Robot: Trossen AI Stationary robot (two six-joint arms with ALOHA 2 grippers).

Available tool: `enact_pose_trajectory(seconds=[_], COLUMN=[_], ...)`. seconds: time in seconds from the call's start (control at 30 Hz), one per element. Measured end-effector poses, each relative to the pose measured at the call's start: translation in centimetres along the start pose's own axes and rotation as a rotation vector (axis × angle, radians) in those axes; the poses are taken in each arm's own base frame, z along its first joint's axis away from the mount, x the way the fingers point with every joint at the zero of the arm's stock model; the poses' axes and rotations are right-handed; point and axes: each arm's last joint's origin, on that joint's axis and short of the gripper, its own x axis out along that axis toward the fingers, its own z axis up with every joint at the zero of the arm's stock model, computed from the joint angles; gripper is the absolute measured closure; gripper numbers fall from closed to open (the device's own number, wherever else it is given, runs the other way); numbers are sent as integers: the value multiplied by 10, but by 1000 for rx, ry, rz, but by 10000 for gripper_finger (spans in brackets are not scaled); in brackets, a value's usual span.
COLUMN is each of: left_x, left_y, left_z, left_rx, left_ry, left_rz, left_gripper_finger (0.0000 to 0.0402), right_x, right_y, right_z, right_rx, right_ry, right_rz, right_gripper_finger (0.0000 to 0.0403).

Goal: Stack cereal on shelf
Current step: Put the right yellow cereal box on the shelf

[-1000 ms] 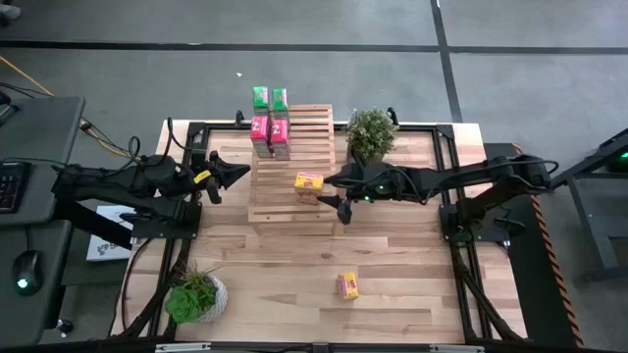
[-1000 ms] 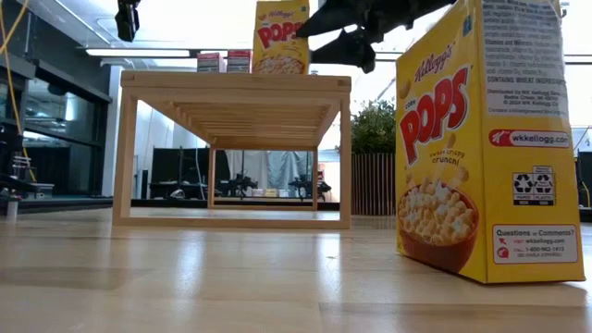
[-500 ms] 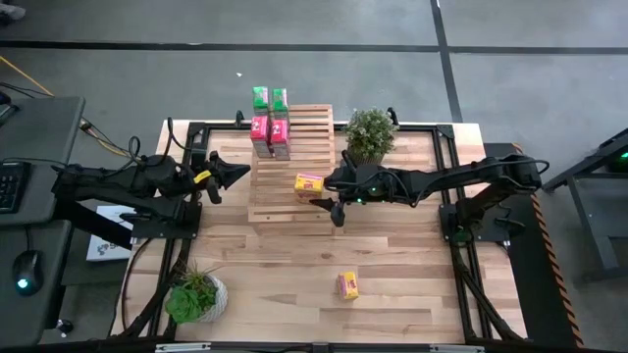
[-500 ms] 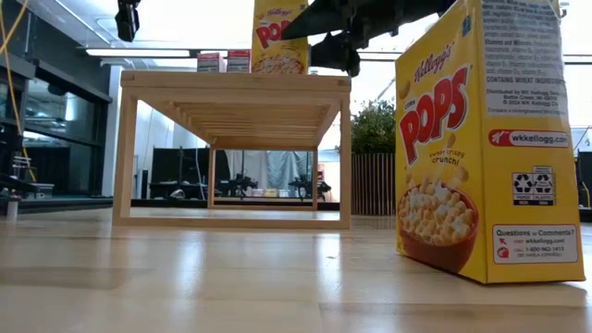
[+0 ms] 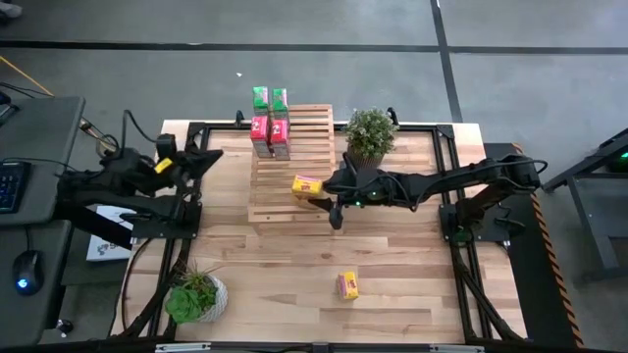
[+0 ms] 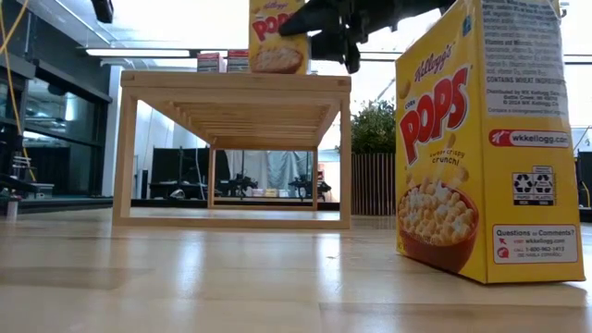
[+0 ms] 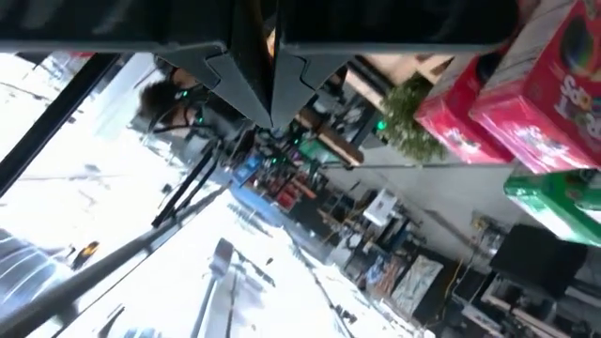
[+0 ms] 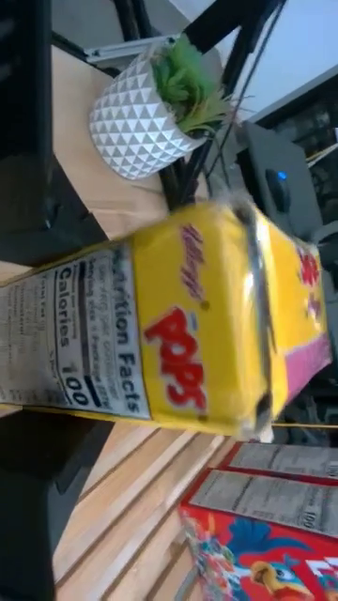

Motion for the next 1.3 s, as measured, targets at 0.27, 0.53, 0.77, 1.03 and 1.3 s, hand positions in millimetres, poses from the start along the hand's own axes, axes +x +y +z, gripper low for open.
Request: enact_pose_trajectory(seconds=[0.27,0.53,0.77,1.03,1.3], left_x=[-9,-14,-21,-22,-22], left_y=[-1,-9,-15,-15,-16], left_z=[10,29,49,51,51], left_rx=[-19,38,64,54,27], left_ry=[-74,-177,-253,-263,-257], left_rz=[-41,-34,8,12,-2], left_gripper_finger=[401,402,402,401,402], right_x=[-1,43,99,149,170], right_y=[11,78,99,110,101], right_z=[14,58,74,75,41], right_rx=[75,-120,8,18,93], right_ry=[-100,-139,-203,-224,-192], right_rz=[28,-216,-670,-765,-844], right_gripper_finger=[254,256,256,256,256])
